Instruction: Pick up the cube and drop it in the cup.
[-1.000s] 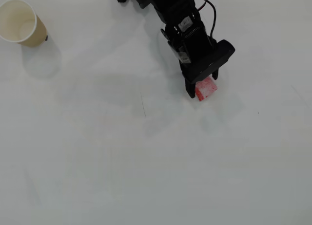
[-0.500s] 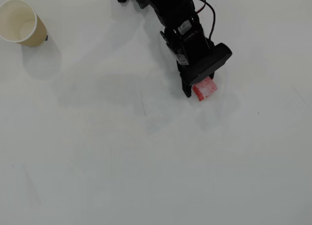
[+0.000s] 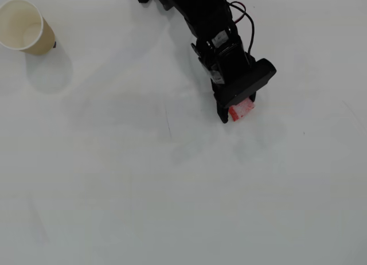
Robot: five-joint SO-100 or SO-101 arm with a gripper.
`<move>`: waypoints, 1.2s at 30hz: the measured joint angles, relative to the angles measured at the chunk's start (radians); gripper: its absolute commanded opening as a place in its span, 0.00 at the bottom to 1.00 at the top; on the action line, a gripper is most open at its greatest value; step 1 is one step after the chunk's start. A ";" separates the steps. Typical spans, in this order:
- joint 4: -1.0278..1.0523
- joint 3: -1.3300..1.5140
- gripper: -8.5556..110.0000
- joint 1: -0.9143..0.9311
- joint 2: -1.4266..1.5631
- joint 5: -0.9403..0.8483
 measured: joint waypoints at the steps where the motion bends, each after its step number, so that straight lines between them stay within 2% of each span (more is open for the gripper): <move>1: 0.000 0.000 0.33 0.000 -0.003 0.000; 18: -0.017 0.000 0.32 0.000 -0.025 0.000; 22: -0.025 0.000 0.18 0.000 -0.026 0.000; 36: -0.025 0.000 0.12 0.002 -0.026 -0.008</move>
